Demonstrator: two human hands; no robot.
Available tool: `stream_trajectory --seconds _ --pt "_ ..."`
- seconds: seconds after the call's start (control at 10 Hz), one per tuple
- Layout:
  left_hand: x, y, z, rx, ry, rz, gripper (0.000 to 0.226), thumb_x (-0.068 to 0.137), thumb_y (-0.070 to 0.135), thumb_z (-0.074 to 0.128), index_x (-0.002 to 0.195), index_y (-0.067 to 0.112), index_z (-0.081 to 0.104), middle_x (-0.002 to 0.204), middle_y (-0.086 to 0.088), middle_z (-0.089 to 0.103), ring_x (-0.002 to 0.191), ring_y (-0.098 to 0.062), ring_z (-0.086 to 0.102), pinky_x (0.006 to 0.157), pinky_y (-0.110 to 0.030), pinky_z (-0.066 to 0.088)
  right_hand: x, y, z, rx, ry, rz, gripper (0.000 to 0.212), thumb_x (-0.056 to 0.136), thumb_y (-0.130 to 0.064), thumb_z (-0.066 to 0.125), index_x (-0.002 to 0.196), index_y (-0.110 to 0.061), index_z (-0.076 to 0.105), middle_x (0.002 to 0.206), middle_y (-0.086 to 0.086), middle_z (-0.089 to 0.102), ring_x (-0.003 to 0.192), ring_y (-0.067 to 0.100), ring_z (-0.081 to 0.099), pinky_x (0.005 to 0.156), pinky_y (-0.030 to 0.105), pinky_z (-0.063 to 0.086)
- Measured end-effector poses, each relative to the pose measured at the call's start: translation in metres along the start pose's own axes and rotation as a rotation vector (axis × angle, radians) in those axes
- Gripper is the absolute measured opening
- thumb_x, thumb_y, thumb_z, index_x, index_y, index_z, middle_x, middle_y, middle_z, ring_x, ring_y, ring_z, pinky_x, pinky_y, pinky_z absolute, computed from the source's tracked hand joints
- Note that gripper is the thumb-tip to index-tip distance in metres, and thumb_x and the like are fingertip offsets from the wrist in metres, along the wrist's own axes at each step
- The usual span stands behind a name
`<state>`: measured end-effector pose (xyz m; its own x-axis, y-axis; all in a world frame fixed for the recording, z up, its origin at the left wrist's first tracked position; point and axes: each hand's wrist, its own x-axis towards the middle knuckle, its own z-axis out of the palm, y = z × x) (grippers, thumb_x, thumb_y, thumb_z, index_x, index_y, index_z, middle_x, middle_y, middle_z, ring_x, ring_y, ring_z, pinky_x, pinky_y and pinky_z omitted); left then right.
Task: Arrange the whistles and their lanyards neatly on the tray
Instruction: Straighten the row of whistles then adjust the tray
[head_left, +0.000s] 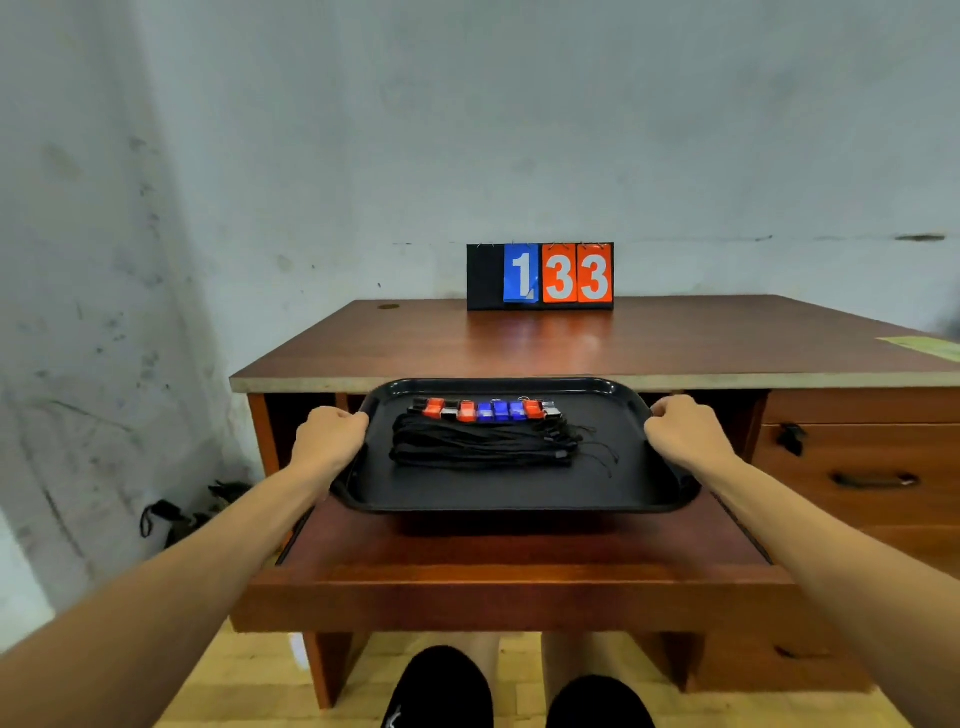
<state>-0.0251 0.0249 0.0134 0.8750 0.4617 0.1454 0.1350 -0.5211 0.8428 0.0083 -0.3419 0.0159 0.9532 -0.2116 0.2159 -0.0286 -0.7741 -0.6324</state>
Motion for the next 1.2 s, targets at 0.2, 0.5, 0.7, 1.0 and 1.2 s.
stream_trajectory --seconds 0.2,0.5,0.7,1.0,1.2 --pt "-0.014 -0.017 0.017 0.046 -0.052 -0.038 0.036 0.088 0.014 0.050 0.054 0.013 0.038 0.055 -0.007 0.041 0.053 -0.023 0.040 0.056 -0.031 0.029 -0.018 0.017 0.010 -0.084 -0.062 0.040 0.009 0.077 -0.005 0.044 0.070 -0.003 0.050 0.062 0.008 0.048 0.052 0.025 0.043 0.049 0.027 0.031" --pt "-0.005 -0.034 0.043 0.277 -0.036 0.060 0.016 0.088 0.019 0.055 0.073 0.015 0.054 0.090 -0.014 0.064 0.080 -0.031 0.060 0.078 -0.040 0.051 -0.014 0.033 0.034 -0.227 -0.044 0.079 0.031 0.086 -0.013 0.048 0.114 -0.007 0.059 0.099 0.013 0.057 0.085 0.032 0.055 0.074 0.035 0.045" --pt "-0.001 -0.042 0.049 0.470 -0.005 0.092 0.026 0.089 0.028 0.055 0.108 0.011 0.063 0.106 -0.015 0.065 0.095 -0.036 0.062 0.078 -0.037 0.050 -0.014 0.032 0.041 -0.301 -0.032 0.055 0.035 0.090 -0.015 0.046 0.122 -0.008 0.055 0.118 0.017 0.059 0.104 0.038 0.057 0.082 0.039 0.045" --pt "0.000 -0.016 0.044 0.591 -0.066 0.351 0.036 0.093 0.029 0.047 0.125 0.014 0.051 0.127 -0.008 0.043 0.104 -0.028 0.057 0.088 -0.040 0.049 0.002 0.007 0.031 -0.554 -0.049 -0.396 0.035 0.092 -0.019 0.044 0.124 -0.010 0.054 0.117 0.007 0.051 0.106 0.028 0.053 0.088 0.037 0.046" --pt "0.022 0.062 0.052 0.550 -0.314 0.572 0.029 0.095 0.033 0.048 0.118 0.019 0.057 0.114 -0.002 0.056 0.095 -0.016 0.055 0.088 -0.031 0.045 0.030 -0.040 0.023 -0.287 -0.288 -0.619 0.031 0.091 -0.014 0.046 0.119 -0.013 0.058 0.106 0.002 0.063 0.096 0.018 0.059 0.086 0.029 0.047"
